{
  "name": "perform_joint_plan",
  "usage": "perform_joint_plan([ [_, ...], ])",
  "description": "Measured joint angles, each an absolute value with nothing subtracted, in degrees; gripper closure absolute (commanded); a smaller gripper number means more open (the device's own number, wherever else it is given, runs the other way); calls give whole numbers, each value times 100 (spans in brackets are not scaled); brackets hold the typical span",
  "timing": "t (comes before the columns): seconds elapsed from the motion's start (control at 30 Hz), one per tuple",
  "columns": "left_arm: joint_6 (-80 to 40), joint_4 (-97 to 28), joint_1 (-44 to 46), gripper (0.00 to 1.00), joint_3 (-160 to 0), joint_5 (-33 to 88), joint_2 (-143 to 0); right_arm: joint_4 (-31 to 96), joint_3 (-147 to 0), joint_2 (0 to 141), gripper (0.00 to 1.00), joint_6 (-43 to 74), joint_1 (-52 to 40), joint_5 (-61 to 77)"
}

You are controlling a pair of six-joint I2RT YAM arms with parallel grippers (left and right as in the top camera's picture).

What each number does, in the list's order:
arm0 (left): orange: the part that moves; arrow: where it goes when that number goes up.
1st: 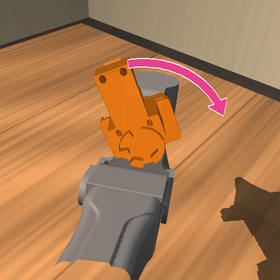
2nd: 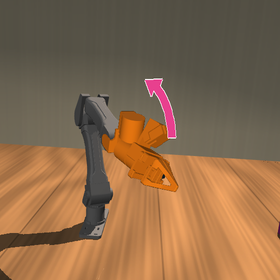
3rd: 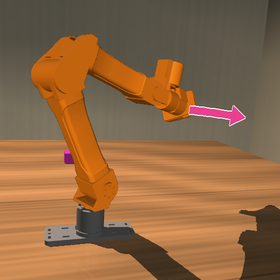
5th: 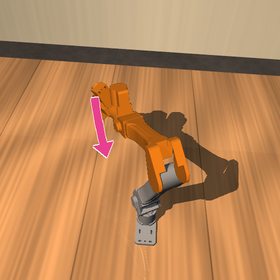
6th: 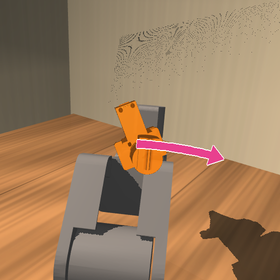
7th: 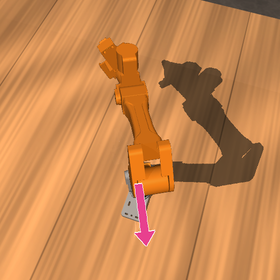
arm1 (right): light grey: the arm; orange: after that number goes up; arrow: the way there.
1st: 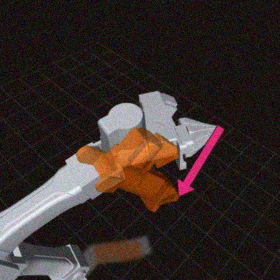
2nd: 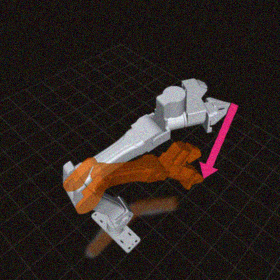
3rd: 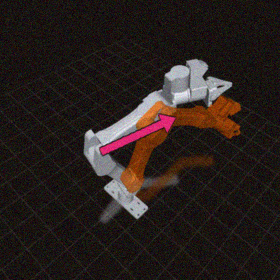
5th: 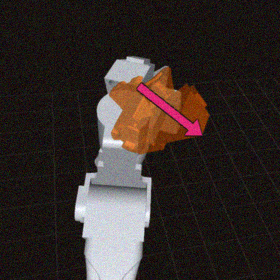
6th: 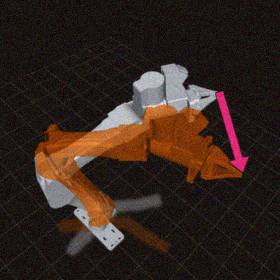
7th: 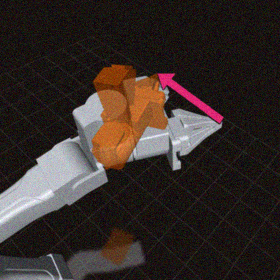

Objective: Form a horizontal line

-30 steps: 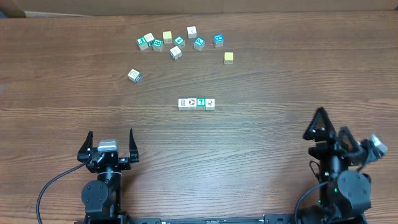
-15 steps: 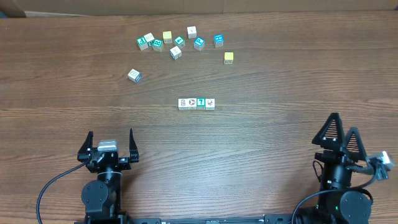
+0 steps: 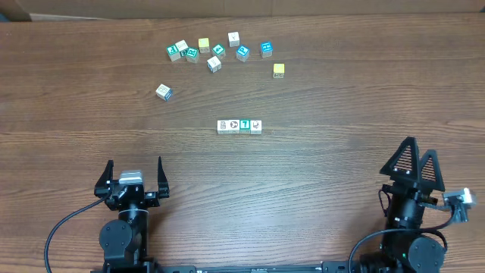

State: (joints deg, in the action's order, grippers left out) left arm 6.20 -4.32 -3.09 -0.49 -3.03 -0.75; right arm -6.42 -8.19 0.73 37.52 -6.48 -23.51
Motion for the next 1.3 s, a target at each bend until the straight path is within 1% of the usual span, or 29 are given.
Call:
perform_joint_plan([
  [0.57,620,-432,-309,0,-49,-305,-75,-672,-134,73,0,3752,-648,-2351],
  [0.8,620,-432,-309,0,-49,-305,-73,-440,-106,73,0,3752,-646,-2353],
  [1.03,620,-432,-309,0,-49,-305,-73,64,-106,73,0,3750,-602,-2353],
  [1.3,620,-432,-309,0,-49,-305,-75,80,-106,73,0,3750,-602,-2353],
])
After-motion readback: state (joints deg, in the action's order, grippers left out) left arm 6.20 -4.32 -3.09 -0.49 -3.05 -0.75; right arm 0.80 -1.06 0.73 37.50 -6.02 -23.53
